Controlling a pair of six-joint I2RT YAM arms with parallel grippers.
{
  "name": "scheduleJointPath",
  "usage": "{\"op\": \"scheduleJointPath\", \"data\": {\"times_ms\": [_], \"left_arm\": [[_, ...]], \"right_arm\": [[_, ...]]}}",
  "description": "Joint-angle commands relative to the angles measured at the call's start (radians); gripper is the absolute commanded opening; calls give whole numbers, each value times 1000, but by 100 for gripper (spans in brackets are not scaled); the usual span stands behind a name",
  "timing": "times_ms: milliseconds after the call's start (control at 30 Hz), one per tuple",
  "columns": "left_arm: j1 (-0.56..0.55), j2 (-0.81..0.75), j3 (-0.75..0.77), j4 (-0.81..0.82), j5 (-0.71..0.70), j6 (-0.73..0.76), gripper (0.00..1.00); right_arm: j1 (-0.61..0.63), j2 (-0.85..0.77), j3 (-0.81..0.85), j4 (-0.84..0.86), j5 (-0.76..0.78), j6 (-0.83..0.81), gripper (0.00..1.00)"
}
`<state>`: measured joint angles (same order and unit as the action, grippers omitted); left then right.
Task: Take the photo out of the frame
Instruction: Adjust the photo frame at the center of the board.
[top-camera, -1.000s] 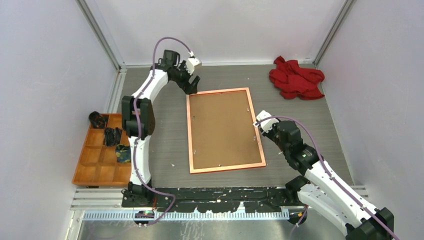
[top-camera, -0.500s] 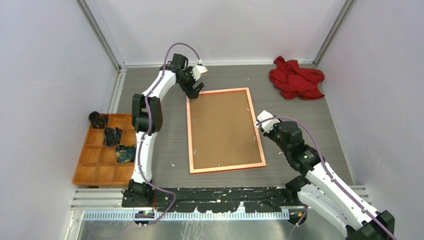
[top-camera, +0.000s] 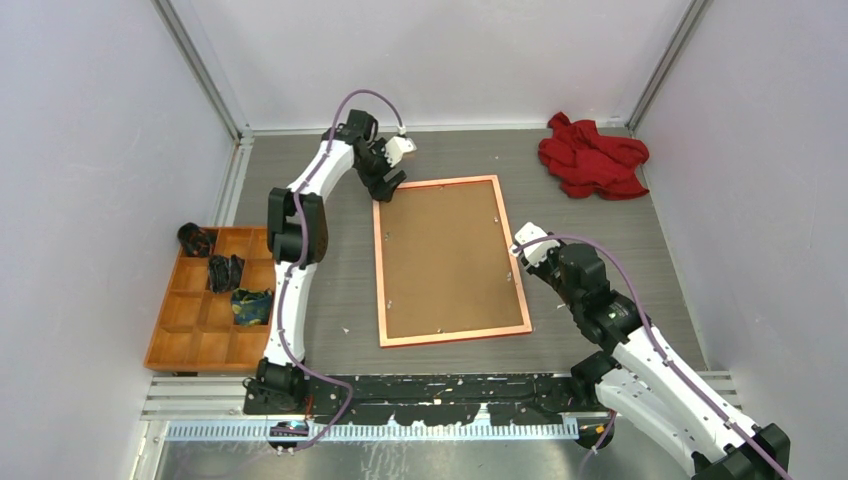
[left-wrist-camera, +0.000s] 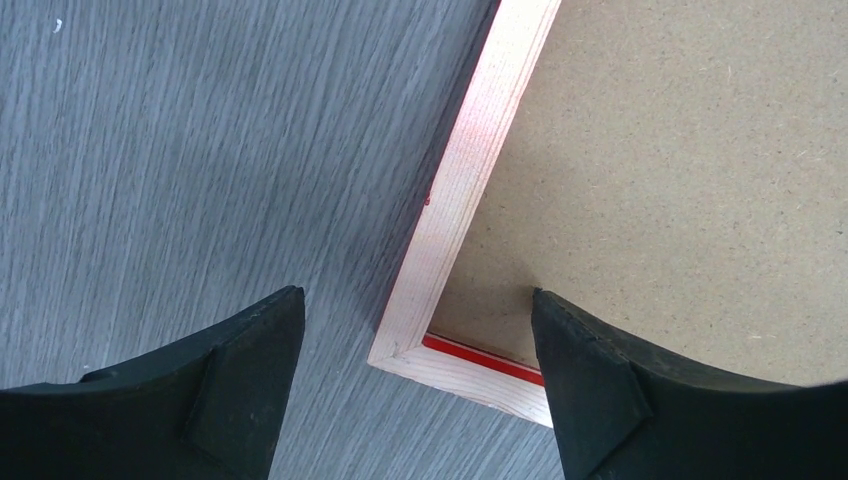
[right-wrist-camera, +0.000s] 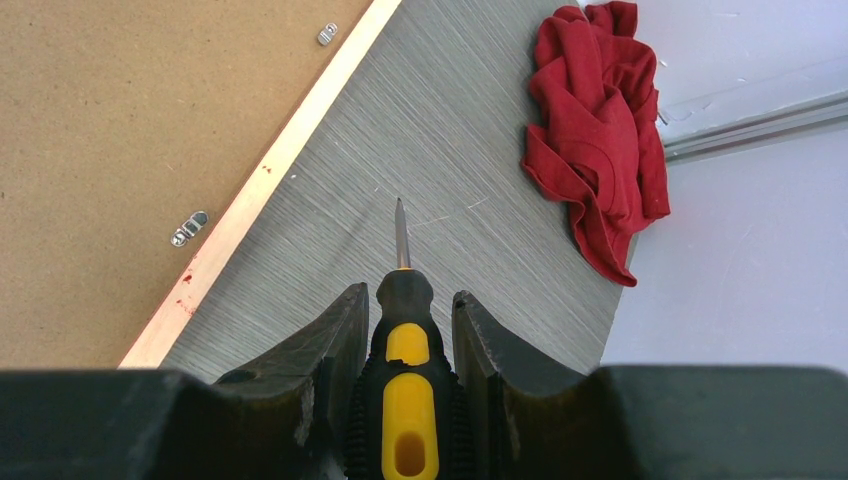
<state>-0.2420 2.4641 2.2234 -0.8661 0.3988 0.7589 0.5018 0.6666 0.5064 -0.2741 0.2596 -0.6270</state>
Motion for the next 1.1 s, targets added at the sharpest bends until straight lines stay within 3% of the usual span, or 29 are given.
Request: {"op": "scheduleJointPath", "data": {"times_ms": [0,167,733,1067], "left_arm": [[0,27,30,-59,-35,56,84],[0,50,58,-72,-52,57,80],[50,40,54,-7,-117,-86,50],[138,-119,-186,141,-175,-290,44]], "right_arm": [[-4,-19,-1,37,-1,-13,1],[-3,-28,-3,41,0,-16,1],[7,-22,-8,41,-6,-25,1],[7,-27,-6,39,-6,-23,1]]}}
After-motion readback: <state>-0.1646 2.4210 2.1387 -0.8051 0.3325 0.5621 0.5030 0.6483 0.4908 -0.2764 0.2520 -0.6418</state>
